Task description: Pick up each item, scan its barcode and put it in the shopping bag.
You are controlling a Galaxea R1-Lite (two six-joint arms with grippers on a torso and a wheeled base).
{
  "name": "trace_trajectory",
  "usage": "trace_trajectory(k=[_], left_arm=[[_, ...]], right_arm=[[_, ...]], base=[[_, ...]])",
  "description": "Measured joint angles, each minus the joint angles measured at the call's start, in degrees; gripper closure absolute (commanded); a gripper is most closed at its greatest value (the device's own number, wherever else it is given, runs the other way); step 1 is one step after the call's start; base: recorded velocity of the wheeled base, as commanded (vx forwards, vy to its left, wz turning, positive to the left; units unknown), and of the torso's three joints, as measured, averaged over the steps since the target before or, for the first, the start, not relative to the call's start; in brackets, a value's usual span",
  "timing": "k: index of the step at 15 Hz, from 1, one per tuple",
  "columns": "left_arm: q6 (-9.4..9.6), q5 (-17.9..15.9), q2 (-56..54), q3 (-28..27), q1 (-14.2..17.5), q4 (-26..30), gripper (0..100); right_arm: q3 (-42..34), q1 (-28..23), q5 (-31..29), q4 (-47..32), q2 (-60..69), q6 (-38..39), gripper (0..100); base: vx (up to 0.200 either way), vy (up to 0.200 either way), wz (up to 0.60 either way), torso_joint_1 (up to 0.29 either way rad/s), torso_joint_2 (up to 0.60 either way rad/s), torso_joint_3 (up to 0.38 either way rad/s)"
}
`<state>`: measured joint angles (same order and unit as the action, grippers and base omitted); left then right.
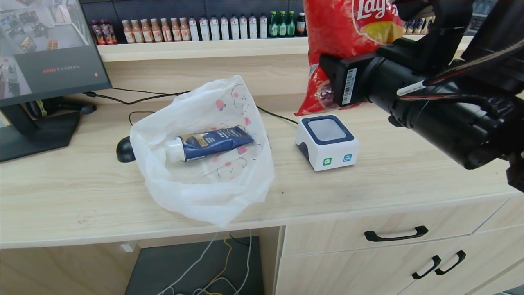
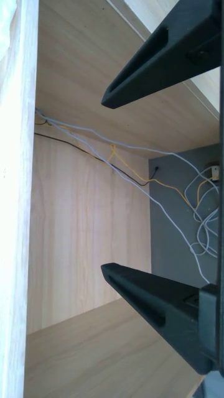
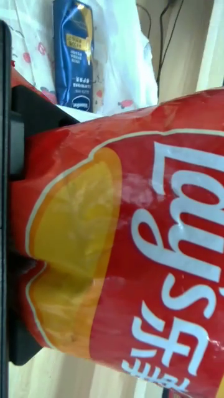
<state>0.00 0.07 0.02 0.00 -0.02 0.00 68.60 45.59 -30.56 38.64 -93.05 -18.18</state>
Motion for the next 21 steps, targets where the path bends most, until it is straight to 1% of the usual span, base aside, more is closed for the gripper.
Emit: trace_trajectory(k=[1,2,8,11,15,18,21], left_arm=[[0.00,0.00,0.00,0.00,0.00,0.00,0],[0.00,0.00,0.00,0.00,-0.05,0.00,0],[0.00,0.00,0.00,0.00,-0.02,0.00,0],[0.00,0.00,0.00,0.00,0.02,0.00,0],[0.00,0.00,0.00,0.00,-0.05,0.00,0],[0.00,0.00,0.00,0.00,-0.02,0.00,0],[0.00,0.00,0.00,0.00,-0.02,0.00,0]], right_arm=[[0.54,0.10,-2.11,-1.83,-0.26,0.66,100],[1.30,0.13,-2.90,-3.54,-0.44,0.85,100],[8.03,-0.21,-4.61,-21.38,0.24,1.67,100],[8.94,-0.50,-6.28,-26.33,0.44,2.63,100],[8.85,-1.28,-6.36,-27.72,0.49,3.89,100],[6.86,-1.48,-6.35,-29.83,0.72,6.35,100],[4.36,-2.24,-5.97,-29.98,0.83,8.19,100]], base=[[0.000,0.000,0.00,0.000,0.00,0.000],[0.000,0.000,0.00,0.000,0.00,0.000],[0.000,0.000,0.00,0.000,0.00,0.000],[0.000,0.000,0.00,0.000,0.00,0.000],[0.000,0.000,0.00,0.000,0.00,0.000],[0.000,0.000,0.00,0.000,0.00,0.000],[0.000,0.000,0.00,0.000,0.00,0.000]])
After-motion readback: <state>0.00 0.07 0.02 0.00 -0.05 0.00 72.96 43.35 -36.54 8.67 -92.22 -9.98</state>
